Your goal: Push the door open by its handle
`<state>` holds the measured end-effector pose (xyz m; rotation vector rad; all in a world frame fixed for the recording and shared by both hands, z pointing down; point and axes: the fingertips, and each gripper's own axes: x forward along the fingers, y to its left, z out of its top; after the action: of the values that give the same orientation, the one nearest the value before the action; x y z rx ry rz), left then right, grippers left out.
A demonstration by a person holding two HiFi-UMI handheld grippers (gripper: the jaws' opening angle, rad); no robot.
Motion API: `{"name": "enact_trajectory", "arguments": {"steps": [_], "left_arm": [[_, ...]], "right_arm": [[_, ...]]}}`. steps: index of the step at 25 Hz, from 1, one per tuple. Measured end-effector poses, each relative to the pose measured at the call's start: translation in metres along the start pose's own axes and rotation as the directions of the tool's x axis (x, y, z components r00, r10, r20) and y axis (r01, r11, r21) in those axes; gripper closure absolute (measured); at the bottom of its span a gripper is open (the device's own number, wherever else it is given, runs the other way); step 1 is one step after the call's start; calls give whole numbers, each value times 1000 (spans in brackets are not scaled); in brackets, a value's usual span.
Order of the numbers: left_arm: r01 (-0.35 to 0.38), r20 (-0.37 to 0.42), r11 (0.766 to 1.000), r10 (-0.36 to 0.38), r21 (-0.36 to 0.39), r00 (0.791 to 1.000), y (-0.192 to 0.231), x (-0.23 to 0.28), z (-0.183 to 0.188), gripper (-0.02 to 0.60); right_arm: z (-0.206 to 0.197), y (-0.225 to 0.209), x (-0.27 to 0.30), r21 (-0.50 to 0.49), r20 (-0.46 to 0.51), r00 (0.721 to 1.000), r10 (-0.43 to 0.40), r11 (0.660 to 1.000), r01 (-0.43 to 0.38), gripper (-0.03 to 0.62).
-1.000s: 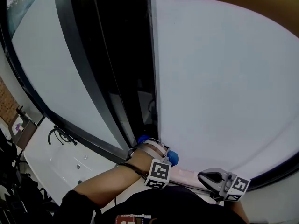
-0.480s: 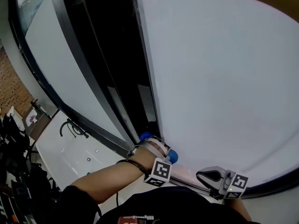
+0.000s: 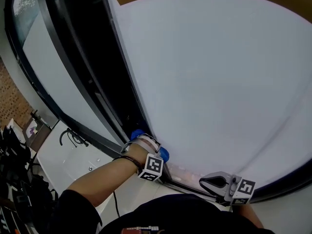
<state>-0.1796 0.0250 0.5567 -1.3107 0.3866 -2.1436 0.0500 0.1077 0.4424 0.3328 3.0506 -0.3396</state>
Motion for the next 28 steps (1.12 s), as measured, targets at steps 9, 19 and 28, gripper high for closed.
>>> {"name": "enact_trajectory", "arguments": {"steps": [9,19,28], "left_arm": [[-67,20,997,66,28,998,76,58,-9,560],[-145,59,987,141,73,988,124,100,-18,560],[-200,111,972,187,124,976,225,167,-2,560]], "right_arm": [[9,-13,-59,-6,-12,1000,-18,1000,18,594],[-11,-4,-75,22,-6,989,-150,988,150,594],[11,-66,-65,-6,21,942,-336,942,336,594]]}}
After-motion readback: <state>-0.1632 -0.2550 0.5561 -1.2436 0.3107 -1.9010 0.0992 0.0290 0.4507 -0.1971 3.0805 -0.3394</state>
